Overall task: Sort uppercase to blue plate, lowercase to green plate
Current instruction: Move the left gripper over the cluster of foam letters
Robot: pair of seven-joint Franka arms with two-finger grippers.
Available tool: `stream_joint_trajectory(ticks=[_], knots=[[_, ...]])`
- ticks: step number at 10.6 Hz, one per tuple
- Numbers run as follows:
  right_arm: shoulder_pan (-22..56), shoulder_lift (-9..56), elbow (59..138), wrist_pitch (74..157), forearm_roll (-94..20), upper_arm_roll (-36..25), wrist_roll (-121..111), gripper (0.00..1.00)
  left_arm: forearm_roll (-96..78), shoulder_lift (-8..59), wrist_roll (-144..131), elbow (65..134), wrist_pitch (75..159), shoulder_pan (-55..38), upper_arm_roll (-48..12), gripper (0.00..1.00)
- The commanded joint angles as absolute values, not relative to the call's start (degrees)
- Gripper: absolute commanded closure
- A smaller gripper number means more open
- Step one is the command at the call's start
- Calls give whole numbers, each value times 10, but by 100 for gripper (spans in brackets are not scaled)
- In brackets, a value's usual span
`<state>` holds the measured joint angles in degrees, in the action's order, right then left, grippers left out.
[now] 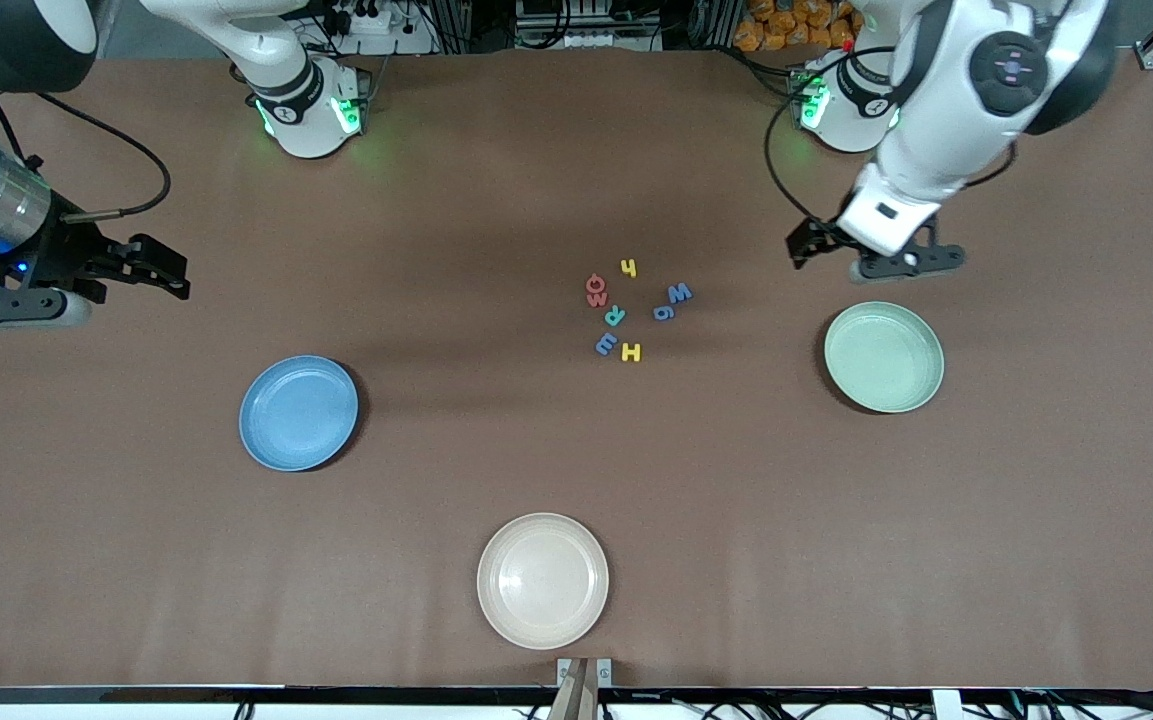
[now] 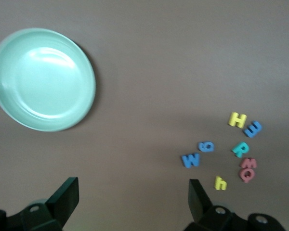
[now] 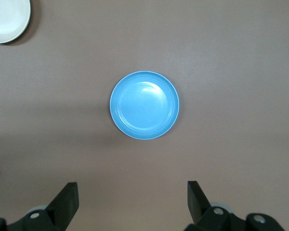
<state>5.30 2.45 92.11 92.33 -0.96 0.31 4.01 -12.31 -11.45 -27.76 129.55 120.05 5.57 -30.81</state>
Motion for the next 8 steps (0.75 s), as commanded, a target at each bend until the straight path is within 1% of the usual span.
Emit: stream_joint_trajectory(ticks=[1, 4, 5, 7, 8], knots=[[55, 25, 928, 924, -10, 2, 49, 0, -156, -132, -342, 1352, 1282, 62, -386, 0], [55, 34, 930, 924, -11, 2, 50, 0, -173, -101, -404, 1390, 1371, 61, -476, 0], [54, 38, 932, 924, -11, 2, 49, 0, -175, -88, -416, 1391, 1386, 62, -494, 0], [53, 43, 932, 933, -11, 2, 50, 0, -174, -38, -429, 1400, 1433, 58, -526, 0], [51, 43, 932, 938, -11, 2, 50, 0, -168, -9, -430, 1404, 1460, 55, -528, 0]])
